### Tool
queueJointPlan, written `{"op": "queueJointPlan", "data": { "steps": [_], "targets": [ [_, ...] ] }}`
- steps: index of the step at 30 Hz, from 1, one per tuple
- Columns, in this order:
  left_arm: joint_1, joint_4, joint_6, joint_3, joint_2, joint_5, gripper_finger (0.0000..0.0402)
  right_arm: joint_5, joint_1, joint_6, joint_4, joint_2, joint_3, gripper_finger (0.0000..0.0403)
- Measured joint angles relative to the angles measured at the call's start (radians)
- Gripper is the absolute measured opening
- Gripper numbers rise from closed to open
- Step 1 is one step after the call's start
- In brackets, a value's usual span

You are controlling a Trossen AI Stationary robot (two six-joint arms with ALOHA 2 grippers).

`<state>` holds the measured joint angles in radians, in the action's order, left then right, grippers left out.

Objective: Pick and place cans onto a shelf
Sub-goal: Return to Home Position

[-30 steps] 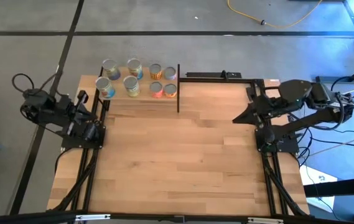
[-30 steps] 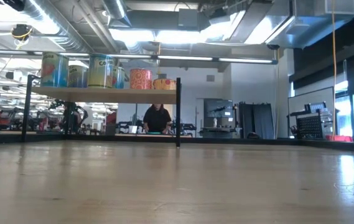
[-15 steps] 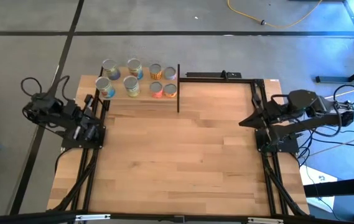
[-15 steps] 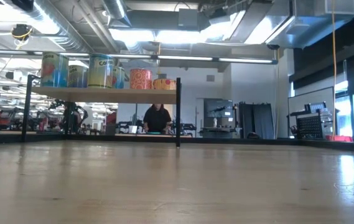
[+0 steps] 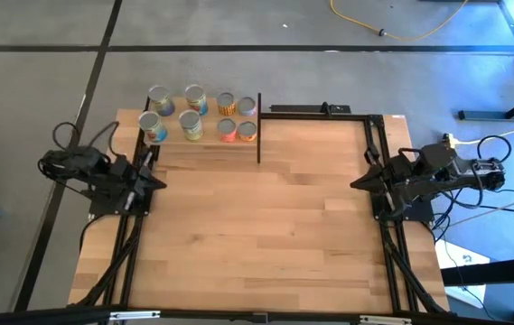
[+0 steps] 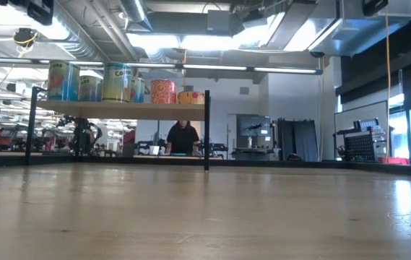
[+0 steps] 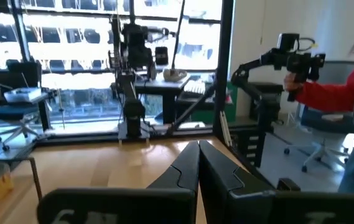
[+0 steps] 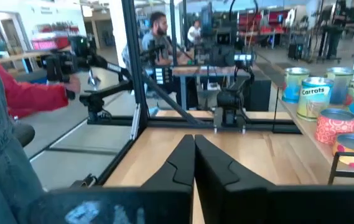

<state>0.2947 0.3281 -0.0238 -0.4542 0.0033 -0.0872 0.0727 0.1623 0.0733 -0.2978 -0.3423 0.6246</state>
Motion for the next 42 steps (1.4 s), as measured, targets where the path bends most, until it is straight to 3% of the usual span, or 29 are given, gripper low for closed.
{"op": "queueJointPlan", "data": {
  "steps": [13, 27, 37, 42],
  "targets": [
    [0.000, -0.175, -0.047, 0.190, 0.000, 0.000, 0.0000, 0.026, 0.000, 0.001, 0.172, 0.154, -0.233, 0.0004],
    [0.000, -0.306, -0.061, 0.366, 0.000, 0.013, 0.0000, 0.026, 0.000, 0.028, 0.310, 0.158, -0.384, 0.0006],
    [0.000, -0.334, -0.047, 0.443, 0.000, 0.061, 0.0000, 0.025, 0.000, 0.019, 0.464, 0.158, -0.517, 0.0007],
    [0.000, -0.344, 0.029, 0.446, 0.000, 0.079, 0.0000, 0.025, 0.000, 0.026, 0.491, 0.158, -0.569, 0.0007]
  ]
}}
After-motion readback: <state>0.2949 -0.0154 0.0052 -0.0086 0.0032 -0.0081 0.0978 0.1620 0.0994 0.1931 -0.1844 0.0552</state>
